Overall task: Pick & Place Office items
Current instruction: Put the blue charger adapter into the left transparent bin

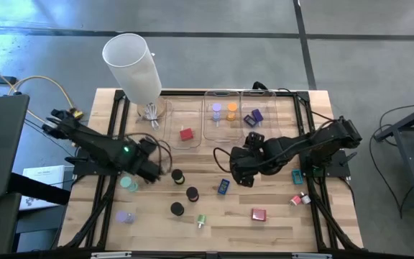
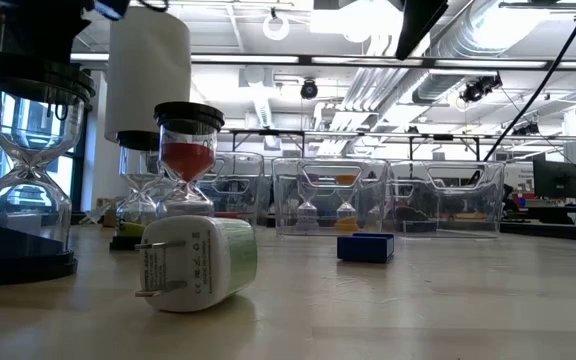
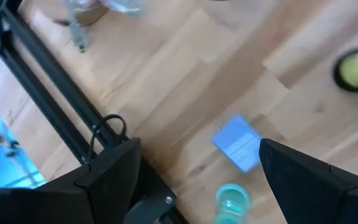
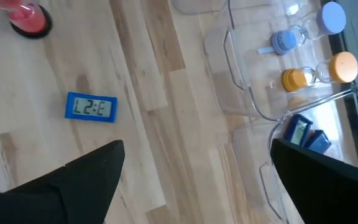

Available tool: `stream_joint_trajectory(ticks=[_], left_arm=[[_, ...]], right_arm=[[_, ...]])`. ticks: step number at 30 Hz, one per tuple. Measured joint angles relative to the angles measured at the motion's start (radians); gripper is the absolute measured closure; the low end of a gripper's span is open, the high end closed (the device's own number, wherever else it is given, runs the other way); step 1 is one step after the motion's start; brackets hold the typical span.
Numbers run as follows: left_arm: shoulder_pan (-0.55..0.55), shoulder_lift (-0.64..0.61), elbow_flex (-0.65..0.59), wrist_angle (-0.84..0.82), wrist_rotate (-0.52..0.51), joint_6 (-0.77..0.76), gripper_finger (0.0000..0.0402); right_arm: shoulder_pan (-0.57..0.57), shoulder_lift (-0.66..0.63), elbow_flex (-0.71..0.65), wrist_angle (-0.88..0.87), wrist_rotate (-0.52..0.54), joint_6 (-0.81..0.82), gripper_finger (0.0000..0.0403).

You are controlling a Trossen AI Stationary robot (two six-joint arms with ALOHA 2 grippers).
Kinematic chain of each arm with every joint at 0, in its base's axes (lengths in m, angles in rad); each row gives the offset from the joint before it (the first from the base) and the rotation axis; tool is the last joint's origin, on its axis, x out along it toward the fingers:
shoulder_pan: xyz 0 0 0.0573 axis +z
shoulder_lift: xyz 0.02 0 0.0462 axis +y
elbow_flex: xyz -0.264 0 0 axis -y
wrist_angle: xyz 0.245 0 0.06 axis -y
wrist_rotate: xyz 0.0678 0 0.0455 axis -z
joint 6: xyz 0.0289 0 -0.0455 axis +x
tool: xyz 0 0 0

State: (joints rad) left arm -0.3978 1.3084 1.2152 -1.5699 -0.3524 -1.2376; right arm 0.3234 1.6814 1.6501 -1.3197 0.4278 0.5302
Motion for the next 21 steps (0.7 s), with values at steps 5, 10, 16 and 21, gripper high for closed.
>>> stream_joint_trajectory(ticks=[5,10,16,21], left_arm=[[0.041,-0.198,-0.137,-0.001,-0.01,-0.143,0.0082],[0.067,-0.313,-0.208,0.042,0.012,-0.297,0.0082],[0.076,-0.318,-0.211,0.111,0.014,-0.309,0.0082],[0.075,-0.278,-0.211,0.132,0.018,-0.308,0.0082]], right_arm=[[0.025,0.0,0.0,0.007,0.0,0.026,0.0008],[0.037,0.0,0.0,0.042,0.0,0.026,0.0008],[0.037,0.0,0.0,0.073,0.0,0.018,0.0008],[0.037,0.0,0.0,0.076,0.0,-0.003,0.0008]])
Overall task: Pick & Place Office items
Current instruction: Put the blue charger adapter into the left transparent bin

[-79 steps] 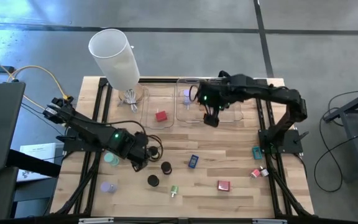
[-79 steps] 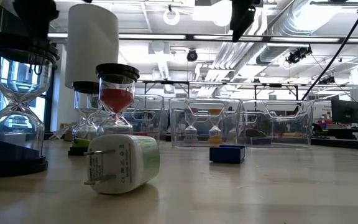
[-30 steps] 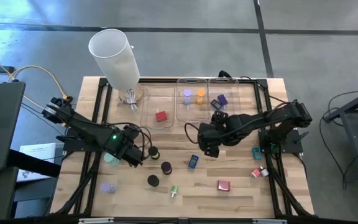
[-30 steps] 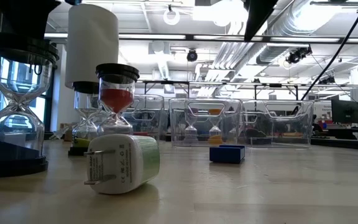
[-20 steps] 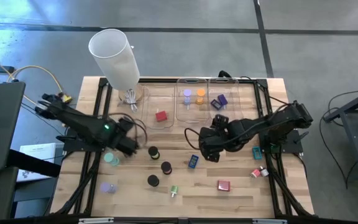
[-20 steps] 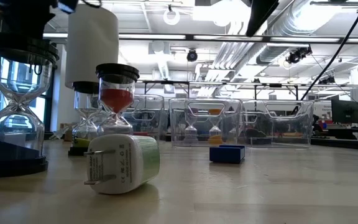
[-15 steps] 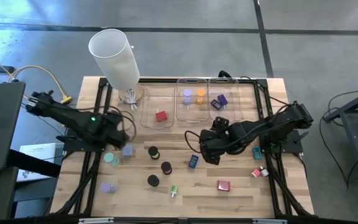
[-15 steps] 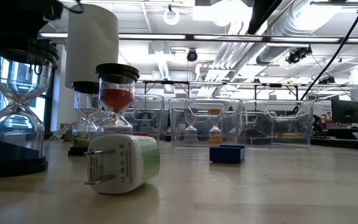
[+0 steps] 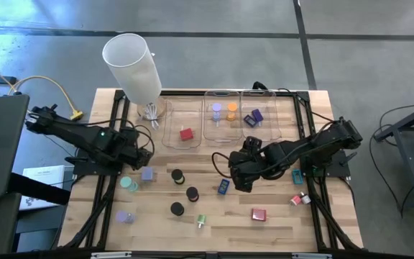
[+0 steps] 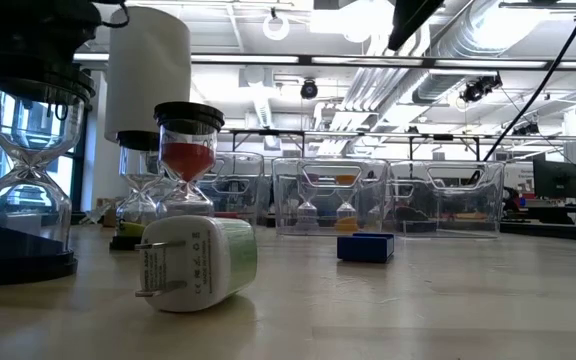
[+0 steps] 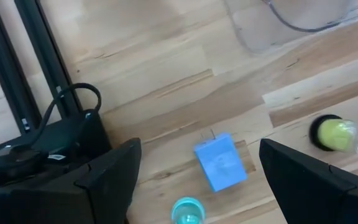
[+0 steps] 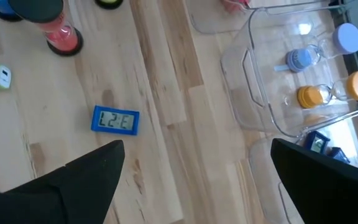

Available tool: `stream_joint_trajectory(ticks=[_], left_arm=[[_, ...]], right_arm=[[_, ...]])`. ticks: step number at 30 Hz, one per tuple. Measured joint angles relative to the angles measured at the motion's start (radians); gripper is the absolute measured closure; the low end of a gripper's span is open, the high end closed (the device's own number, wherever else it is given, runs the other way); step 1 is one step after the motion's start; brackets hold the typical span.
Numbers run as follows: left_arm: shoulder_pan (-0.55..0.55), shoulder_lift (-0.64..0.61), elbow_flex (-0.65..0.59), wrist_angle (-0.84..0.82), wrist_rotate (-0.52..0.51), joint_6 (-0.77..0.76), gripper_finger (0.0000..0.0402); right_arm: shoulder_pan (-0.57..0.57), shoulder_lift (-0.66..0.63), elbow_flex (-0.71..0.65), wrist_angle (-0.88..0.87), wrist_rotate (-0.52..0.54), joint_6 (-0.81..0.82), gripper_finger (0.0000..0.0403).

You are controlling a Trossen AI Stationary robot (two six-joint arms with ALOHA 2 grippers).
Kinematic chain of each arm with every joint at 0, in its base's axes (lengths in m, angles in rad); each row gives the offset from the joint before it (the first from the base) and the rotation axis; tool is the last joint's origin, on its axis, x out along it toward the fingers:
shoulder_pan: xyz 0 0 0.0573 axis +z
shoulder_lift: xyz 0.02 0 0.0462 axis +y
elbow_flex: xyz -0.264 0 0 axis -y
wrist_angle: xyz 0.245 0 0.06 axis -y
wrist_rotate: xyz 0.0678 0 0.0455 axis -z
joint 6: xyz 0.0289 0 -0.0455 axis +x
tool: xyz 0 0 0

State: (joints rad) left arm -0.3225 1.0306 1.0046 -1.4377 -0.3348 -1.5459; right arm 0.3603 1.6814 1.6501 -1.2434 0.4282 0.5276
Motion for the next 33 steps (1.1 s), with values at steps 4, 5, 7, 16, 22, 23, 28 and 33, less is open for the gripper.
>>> stream_joint_trajectory(ticks=[4,5,7,16,22,23,28,33], left_arm=[[0.0,0.051,0.0,-0.009,0.018,0.039,0.0082],[0.0,0.065,0.0,-0.009,0.018,0.056,0.0082],[0.0,0.098,0.0,-0.003,0.008,0.087,0.0082],[0.001,0.274,0.0,0.033,0.048,-0.05,0.0082],[0.002,0.316,0.0,0.039,0.173,-0.014,0.0082],[0.002,0.316,0.0,0.04,0.184,-0.02,0.0082],[0.03,0.306,0.0,0.087,0.199,-0.033,0.0083],[0.075,0.305,-0.01,0.164,0.229,0.018,0.0083]], right_arm=[[0.0,0.0,0.0,0.0,0.0,-0.006,0.0008],[0.0,0.0,0.0,0.0,0.0,-0.008,0.0008],[0.0,0.0,0.0,0.0,0.0,-0.009,0.0008],[0.003,0.0,0.0,-0.002,0.0,-0.038,0.0008],[0.021,0.0,0.0,-0.002,0.0,-0.054,0.0008],[0.025,0.0,0.0,-0.002,0.0,-0.054,0.0008],[0.05,0.0,0.0,-0.001,0.0,-0.054,0.0008],[0.075,0.0,0.0,0.007,0.019,-0.054,0.0008]])
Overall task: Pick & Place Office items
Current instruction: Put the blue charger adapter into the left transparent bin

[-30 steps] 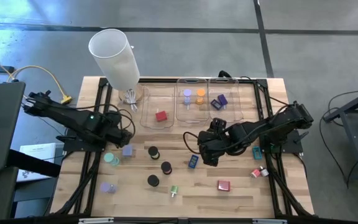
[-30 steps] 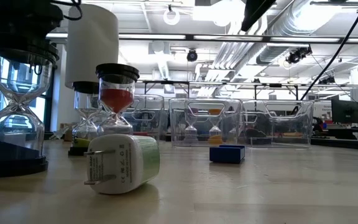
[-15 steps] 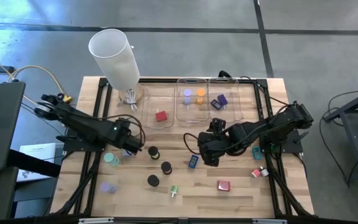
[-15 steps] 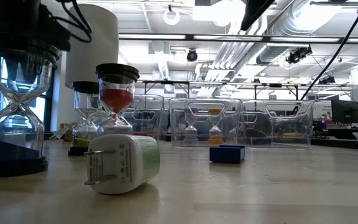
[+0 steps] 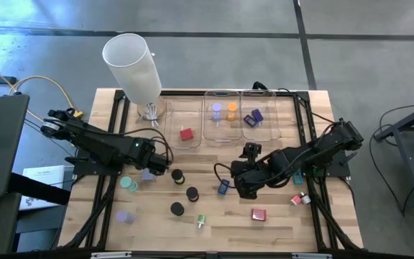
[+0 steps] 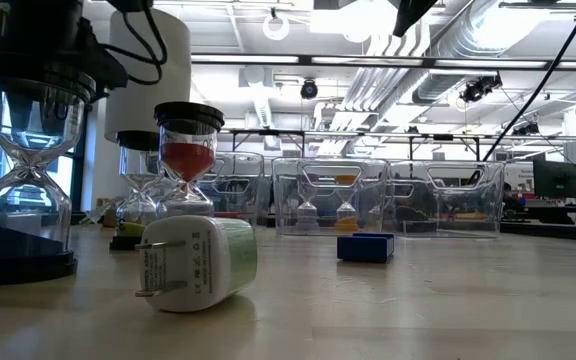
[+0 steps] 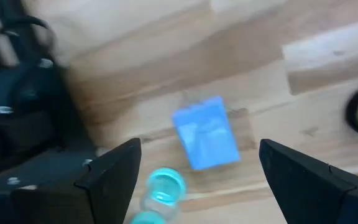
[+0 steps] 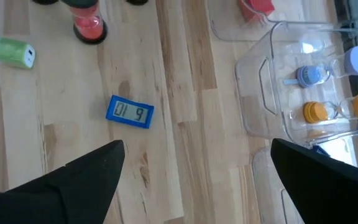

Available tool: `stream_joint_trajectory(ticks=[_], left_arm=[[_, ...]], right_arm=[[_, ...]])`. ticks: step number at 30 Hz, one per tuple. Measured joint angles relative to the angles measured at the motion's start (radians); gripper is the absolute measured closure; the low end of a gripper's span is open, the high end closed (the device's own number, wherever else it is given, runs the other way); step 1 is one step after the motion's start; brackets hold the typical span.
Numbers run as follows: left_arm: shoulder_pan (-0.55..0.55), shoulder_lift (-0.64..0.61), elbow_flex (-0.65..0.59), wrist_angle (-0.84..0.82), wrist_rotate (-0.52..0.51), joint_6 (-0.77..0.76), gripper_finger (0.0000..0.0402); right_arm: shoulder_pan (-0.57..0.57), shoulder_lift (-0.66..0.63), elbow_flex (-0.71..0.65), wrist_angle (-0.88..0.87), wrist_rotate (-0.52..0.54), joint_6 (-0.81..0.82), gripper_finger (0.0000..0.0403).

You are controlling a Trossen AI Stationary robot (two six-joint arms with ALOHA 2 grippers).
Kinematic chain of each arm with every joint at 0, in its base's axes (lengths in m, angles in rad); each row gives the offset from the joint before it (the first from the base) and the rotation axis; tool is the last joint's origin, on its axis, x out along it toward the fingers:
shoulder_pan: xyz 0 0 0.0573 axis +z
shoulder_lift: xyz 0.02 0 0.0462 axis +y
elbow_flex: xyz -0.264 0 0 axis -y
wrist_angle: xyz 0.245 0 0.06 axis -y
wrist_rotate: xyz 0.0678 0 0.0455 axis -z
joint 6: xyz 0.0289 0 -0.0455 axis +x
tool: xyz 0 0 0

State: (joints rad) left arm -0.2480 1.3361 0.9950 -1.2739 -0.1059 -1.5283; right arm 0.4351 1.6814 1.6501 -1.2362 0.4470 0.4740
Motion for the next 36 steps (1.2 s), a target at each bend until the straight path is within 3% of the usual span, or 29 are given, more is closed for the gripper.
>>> stream_joint_trajectory(ticks=[5,14,36], left_arm=[[0.036,0.0,-0.054,0.081,0.071,0.059,0.0083],[0.058,0.001,-0.118,0.117,0.106,0.036,0.0083],[0.026,0.001,-0.185,0.232,0.109,-0.017,0.0083]], right_arm=[[0.02,0.001,0.0,0.0,0.004,0.001,0.0008],[0.037,0.001,0.0,0.004,0.022,0.001,0.0008],[0.03,0.02,0.0,0.015,0.052,-0.008,0.0008]])
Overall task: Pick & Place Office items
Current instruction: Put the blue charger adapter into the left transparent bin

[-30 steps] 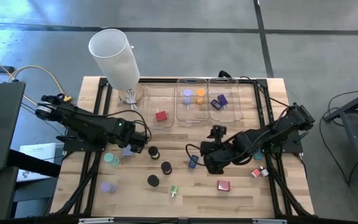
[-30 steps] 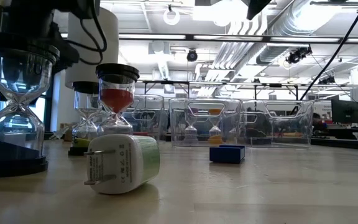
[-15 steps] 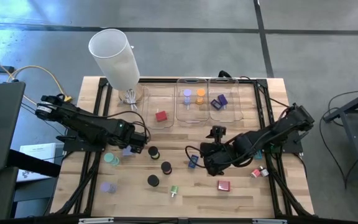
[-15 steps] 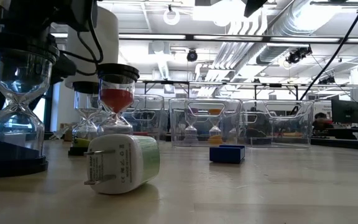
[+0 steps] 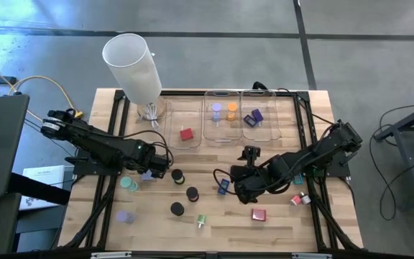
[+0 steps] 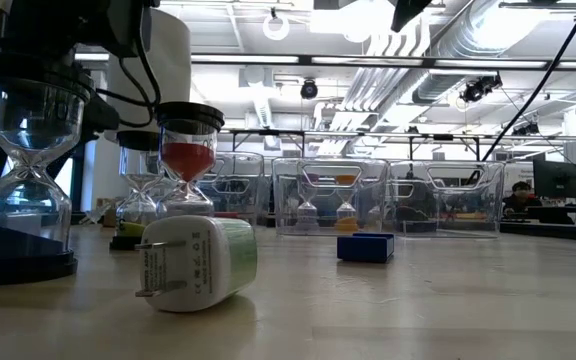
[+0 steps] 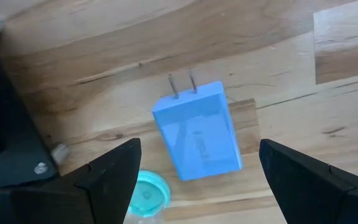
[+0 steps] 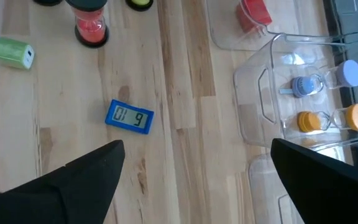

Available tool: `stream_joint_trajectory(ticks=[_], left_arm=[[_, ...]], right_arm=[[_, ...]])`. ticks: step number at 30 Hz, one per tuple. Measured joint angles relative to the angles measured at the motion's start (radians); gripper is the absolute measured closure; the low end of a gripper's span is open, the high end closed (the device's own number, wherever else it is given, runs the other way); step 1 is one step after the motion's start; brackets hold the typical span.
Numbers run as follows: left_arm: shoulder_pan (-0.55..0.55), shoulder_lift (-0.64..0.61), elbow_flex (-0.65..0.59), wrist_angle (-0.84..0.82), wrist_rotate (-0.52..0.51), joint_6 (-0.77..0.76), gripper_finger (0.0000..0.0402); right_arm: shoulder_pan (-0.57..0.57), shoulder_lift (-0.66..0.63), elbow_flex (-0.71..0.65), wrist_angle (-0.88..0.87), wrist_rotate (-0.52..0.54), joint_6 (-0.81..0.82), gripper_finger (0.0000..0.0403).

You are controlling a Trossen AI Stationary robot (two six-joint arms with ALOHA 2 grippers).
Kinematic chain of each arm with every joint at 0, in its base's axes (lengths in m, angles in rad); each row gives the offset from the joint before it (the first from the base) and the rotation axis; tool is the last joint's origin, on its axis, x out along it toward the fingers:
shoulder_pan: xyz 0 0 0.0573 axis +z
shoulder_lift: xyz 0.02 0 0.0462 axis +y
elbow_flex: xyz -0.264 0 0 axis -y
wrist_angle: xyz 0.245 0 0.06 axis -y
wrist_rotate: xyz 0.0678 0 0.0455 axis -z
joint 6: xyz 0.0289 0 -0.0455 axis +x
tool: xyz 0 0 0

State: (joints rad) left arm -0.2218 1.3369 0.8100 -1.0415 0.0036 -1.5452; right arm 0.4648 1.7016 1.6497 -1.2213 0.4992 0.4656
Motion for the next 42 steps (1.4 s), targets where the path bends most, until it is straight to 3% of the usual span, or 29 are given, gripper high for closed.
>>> stream_joint_trajectory(ticks=[16,34,42], left_arm=[[0.001,0.0,-0.105,0.139,0.021,0.023,0.0083],[0.001,0.0,-0.129,0.189,-0.04,0.034,0.0083],[0.0,0.04,-0.129,0.192,-0.013,0.052,0.0083]], right_arm=[[0.0,0.0,0.0,0.0,0.0,0.0,0.0008],[0.0,-0.001,0.0,0.033,0.0,-0.026,0.0008],[0.0,-0.001,0.0,0.033,0.0,-0.026,0.0008]])
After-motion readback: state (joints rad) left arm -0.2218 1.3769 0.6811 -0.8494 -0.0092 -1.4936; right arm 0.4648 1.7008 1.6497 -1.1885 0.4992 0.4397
